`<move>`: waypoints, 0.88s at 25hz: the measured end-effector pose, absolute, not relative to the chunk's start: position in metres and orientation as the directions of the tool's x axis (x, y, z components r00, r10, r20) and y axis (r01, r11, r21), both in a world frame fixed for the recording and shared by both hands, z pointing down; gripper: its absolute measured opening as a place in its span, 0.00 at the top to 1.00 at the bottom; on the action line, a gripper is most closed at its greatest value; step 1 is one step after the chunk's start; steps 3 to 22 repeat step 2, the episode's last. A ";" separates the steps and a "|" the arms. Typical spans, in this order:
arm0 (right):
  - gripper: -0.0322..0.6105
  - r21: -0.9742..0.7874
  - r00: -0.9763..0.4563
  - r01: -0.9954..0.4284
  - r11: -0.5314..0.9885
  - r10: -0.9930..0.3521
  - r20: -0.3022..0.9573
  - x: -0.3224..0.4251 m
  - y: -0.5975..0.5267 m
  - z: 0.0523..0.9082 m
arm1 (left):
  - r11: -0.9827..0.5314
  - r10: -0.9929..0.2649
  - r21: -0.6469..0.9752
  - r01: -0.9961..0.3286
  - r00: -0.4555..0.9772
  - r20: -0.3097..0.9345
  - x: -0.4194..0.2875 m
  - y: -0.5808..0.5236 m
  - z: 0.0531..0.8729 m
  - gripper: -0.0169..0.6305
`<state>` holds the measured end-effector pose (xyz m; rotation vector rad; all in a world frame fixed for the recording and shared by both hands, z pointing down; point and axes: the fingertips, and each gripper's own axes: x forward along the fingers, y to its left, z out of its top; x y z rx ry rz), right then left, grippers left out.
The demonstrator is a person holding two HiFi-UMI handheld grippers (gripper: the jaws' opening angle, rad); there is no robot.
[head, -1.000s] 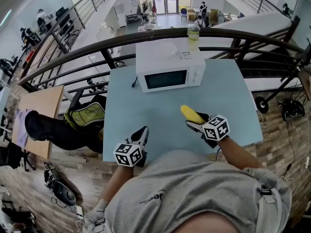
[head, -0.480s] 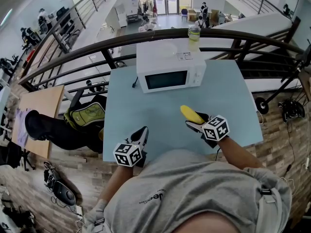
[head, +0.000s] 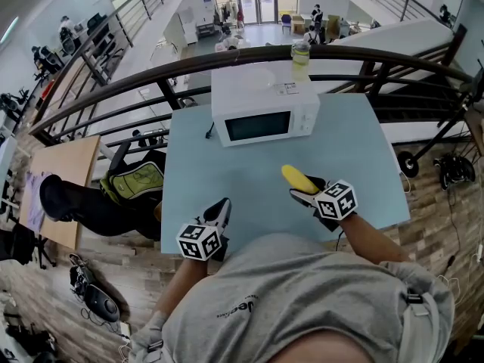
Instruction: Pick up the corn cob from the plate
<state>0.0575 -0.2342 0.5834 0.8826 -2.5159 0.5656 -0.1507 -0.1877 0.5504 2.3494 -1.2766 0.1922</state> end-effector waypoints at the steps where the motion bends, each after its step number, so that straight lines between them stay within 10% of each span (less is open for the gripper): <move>1: 0.53 -0.237 -0.714 -0.656 0.716 -0.488 0.501 0.058 -0.234 0.583 | -0.465 -0.759 0.326 -0.823 0.560 0.332 -0.150 -0.187 0.550 0.95; 22: 0.53 -0.238 -0.715 -0.656 0.716 -0.488 0.501 0.059 -0.233 0.583 | -0.464 -0.759 0.327 -0.823 0.560 0.333 -0.149 -0.187 0.550 0.95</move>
